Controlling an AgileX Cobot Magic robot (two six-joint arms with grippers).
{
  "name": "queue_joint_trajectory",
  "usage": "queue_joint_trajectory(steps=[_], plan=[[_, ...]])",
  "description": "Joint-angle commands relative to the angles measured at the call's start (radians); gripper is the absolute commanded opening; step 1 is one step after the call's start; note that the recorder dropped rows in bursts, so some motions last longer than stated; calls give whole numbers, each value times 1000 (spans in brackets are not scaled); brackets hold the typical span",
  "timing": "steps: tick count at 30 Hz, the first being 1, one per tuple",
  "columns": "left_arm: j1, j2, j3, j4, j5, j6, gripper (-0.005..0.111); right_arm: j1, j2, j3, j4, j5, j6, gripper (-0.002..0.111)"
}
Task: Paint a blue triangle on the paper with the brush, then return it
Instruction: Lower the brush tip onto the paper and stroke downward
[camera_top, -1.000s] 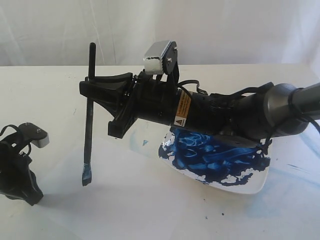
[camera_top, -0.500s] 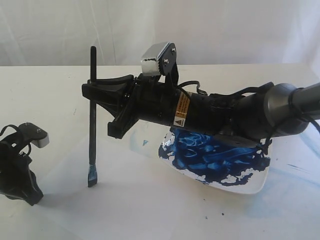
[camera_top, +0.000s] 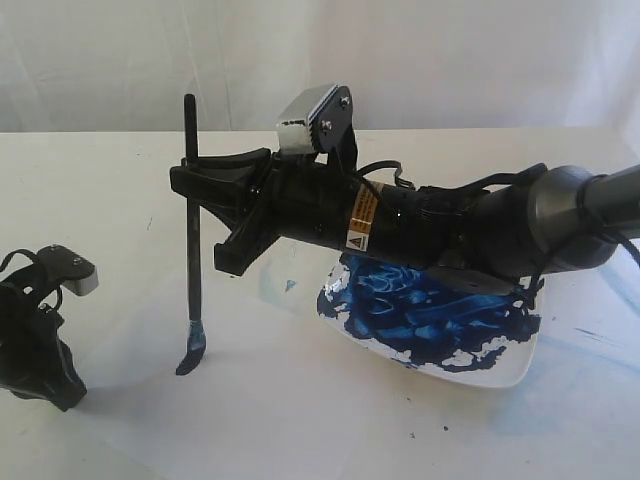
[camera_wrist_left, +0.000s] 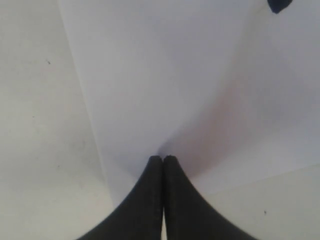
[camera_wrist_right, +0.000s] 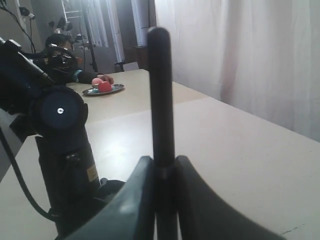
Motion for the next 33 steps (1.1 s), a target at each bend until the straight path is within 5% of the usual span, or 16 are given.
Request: queue_joint_trajectory(steps=[1,33], plan=[[-6,0,12,-1,7,3,0,-1,-3,-1,23,6,-59,0],[-6,0,12,-9,7,3,0,-1,-3,-1,188,54,-269,0]])
